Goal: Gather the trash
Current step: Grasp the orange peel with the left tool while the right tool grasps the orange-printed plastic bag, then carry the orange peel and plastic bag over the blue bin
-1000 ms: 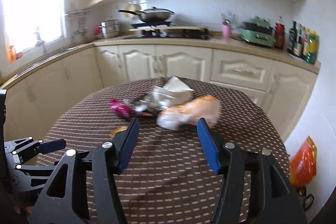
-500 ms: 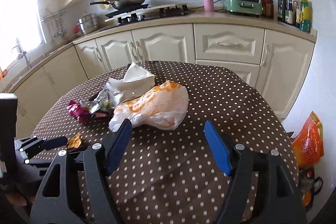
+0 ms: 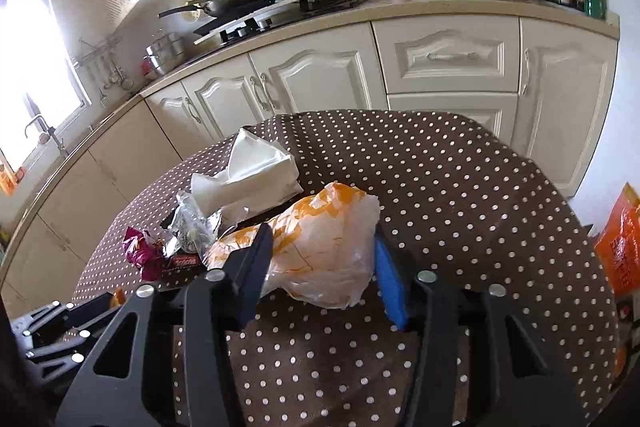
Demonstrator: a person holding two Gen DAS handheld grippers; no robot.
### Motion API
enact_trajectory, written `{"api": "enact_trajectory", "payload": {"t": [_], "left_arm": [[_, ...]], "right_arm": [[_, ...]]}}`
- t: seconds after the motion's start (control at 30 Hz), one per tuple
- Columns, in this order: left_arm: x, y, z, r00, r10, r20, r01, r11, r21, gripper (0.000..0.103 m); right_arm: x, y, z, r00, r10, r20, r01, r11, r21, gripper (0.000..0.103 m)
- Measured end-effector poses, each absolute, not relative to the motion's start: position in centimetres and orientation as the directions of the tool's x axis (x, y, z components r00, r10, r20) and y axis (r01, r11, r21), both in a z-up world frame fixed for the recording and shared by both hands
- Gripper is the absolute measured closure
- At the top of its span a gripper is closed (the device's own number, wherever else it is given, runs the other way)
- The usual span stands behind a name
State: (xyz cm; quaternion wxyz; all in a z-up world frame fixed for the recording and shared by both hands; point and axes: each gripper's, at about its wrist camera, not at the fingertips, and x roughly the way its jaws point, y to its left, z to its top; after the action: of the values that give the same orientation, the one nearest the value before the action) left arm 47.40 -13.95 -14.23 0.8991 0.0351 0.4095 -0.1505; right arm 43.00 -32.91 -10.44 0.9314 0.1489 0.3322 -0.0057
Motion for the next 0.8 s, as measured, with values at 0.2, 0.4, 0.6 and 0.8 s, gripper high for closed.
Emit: {"api": "enact_trajectory", "payload": {"t": [0.2, 0.4, 0.6, 0.8], "left_arm": [[43.9, -12.6, -11.9, 0.664, -0.263, -0.7, 0.306, 0.95, -0.067, 0.065], [40.2, -9.6, -9.6, 0.704, -0.272, -0.656, 0.286, 0.954, -0.089, 0.065], [36.1, -4.5, -7.9, 0.738, -0.269, -0.619, 0.245, 0.961, -0.125, 0.065], [31.9, 1.8, -7.7, 0.768, -0.221, -0.601, 0.171, 0.975, -0.14, 0.065]], "right_arm": [[39.2, -31.2, -8.2, 0.834, 0.025, -0.552, 0.096, 0.977, 0.189, 0.078], [34.2, -29.1, -4.4, 0.895, -0.044, -0.445, 0.095, 0.991, 0.093, 0.079], [29.7, -25.1, -1.4, 0.928, 0.026, -0.371, -0.005, 0.998, 0.059, 0.079], [28.4, -16.9, -1.5, 0.902, 0.191, -0.387, -0.192, 0.981, 0.038, 0.079]]}}
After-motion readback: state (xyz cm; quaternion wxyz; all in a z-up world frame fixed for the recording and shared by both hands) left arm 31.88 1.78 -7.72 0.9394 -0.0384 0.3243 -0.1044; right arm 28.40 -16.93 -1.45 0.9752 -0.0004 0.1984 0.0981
